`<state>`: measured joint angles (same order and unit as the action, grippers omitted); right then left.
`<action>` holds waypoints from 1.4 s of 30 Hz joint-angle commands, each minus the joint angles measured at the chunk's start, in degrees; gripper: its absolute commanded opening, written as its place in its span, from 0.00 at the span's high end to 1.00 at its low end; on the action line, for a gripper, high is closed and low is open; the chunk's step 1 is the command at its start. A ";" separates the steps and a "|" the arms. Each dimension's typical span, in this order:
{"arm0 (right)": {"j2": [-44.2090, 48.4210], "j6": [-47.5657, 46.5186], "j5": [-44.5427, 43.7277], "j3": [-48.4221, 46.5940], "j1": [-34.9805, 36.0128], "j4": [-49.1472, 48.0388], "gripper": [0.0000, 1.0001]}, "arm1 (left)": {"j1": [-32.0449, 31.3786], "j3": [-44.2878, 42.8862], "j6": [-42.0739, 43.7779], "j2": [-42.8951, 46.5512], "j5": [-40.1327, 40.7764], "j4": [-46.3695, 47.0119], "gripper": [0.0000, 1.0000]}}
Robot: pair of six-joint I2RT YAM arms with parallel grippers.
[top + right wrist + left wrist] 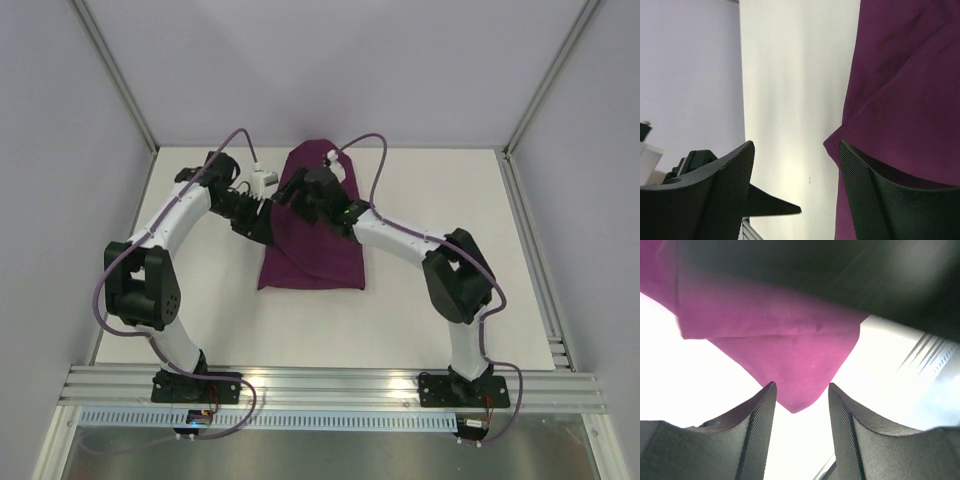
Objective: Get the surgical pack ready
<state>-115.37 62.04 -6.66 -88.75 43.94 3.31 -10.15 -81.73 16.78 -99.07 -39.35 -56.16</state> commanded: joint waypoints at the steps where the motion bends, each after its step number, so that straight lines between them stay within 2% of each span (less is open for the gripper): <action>1: 9.89 -5.43 4.02 3.39 -4.56 1.52 0.29 | 1.27 -3.52 -0.77 2.30 -1.17 -0.18 0.44; 5: 14.73 -11.49 7.52 7.97 -9.83 8.19 0.28 | 1.28 -5.36 -4.55 -0.77 1.72 5.26 0.40; 9: 16.49 -17.38 8.41 11.93 -13.79 14.08 0.25 | 1.28 -8.69 -5.88 -8.83 6.65 6.94 0.39; 11: 16.23 -19.05 10.25 14.30 -15.64 14.44 0.25 | 1.28 -9.49 -5.96 -10.96 6.57 7.03 0.37; 17: 10.70 -21.44 14.21 18.52 -17.05 11.90 0.26 | 1.28 -7.74 -6.40 -13.96 7.53 11.07 0.37; 20: 9.55 -20.91 14.74 22.11 -16.96 8.92 0.30 | 1.28 -6.42 -6.75 -15.45 7.71 11.86 0.44; 23: 9.64 -20.64 15.79 23.88 -16.87 6.37 0.37 | 1.28 -4.32 -7.19 -15.98 6.31 13.00 0.58; 24: 9.64 -20.73 15.97 24.76 -16.87 5.92 0.40 | 1.28 -3.27 -7.28 -15.81 5.96 13.36 0.67; 26: 9.90 -21.17 15.97 25.20 -16.96 5.39 0.46 | 1.28 -2.12 -7.20 -15.46 4.99 14.32 0.72; 32: 12.27 -23.01 12.38 25.73 -16.96 8.46 0.46 | 1.28 0.52 -6.49 -14.49 4.90 15.20 0.93; 33: 12.80 -23.45 11.85 25.56 -16.96 9.08 0.45 | 1.28 0.52 -6.41 -14.31 5.07 15.20 0.99; 42: 20.63 -27.14 9.03 24.33 -20.21 14.88 0.41 | 1.28 1.23 -5.79 -12.82 5.52 14.94 1.00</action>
<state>-97.65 38.39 5.76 -64.47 24.69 14.20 -8.58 -82.15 8.29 -113.12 -35.92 -39.92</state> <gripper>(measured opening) 0.593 0.235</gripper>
